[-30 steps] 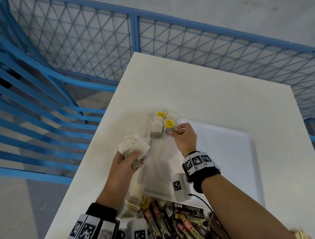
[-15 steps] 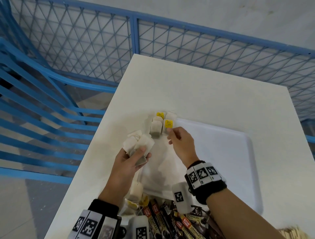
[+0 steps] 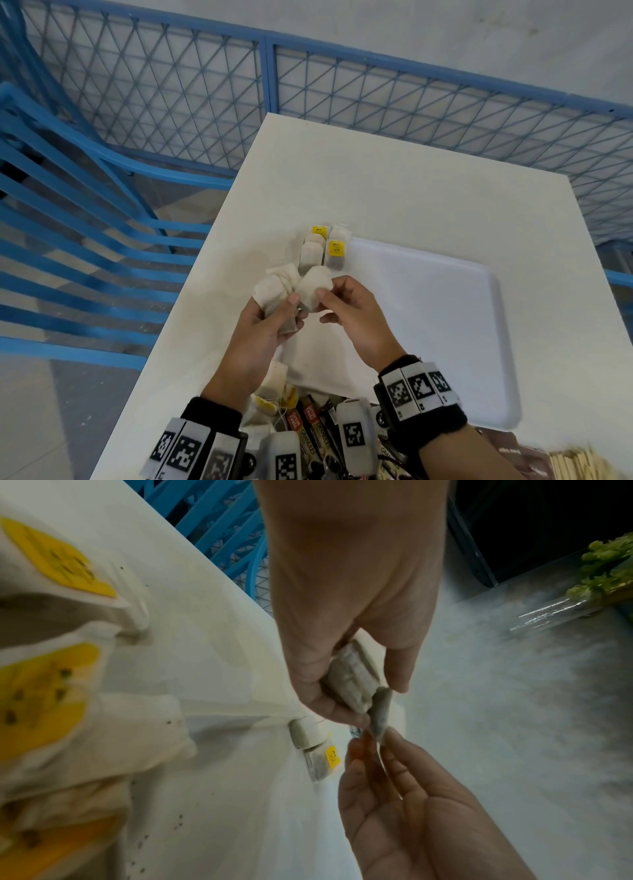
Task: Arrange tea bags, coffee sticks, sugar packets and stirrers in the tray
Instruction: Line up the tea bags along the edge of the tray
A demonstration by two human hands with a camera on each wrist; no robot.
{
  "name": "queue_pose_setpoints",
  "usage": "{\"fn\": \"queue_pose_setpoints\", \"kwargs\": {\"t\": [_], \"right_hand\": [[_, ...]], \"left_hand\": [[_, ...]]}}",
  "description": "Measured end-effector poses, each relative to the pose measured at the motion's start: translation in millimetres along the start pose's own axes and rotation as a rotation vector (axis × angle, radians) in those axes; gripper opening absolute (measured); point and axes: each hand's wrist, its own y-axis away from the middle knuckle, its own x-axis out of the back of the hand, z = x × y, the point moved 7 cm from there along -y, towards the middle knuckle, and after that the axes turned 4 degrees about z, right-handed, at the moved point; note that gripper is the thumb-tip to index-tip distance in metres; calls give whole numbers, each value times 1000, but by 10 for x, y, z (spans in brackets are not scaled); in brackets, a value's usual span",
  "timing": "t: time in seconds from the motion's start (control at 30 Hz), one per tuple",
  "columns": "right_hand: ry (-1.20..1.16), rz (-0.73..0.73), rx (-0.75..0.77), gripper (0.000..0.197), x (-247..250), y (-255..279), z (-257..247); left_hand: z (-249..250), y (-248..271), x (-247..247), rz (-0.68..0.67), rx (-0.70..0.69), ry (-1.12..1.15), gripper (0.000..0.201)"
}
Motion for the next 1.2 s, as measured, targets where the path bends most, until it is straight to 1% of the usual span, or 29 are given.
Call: {"fn": "queue_pose_setpoints", "kwargs": {"t": [0.13, 0.2, 0.27, 0.33, 0.4, 0.53, 0.63, 0.73, 0.87, 1.03, 1.2], "right_hand": [[-40, -71, -27, 7, 3, 50, 18], [-57, -117, -14, 14, -22, 82, 31], [-37, -129, -5, 21, -16, 90, 58], [-11, -94, -15, 21, 34, 55, 86], [-12, -22, -38, 20, 130, -25, 105], [95, 220, -55, 22, 456, -275, 176], [168, 322, -36, 25, 592, -467, 217], [232, 344, -4, 28, 601, -613, 202], [325, 315, 47, 29, 546, -741, 160], [448, 280, 96, 43, 466, -790, 78], [500, 311, 130, 54, 453, -825, 37]], "left_hand": [[-35, -4, 32, 33, 8, -40, 23], [-50, -4, 37, 50, 13, -59, 22], [-57, -4, 42, 76, 19, -60, 21], [-66, -7, 58, 104, 29, -50, 19], [-80, -12, 94, 137, 48, -28, 16], [-94, -1, 145, 175, 79, 21, 13], [-92, 13, 151, 179, 85, 40, 13], [-98, 16, 155, 185, 95, 49, 13], [-88, 23, 148, 175, 97, 60, 15], [-61, 32, 149, 157, 96, 66, 18], [-55, 37, 143, 163, 95, 56, 22]]}}
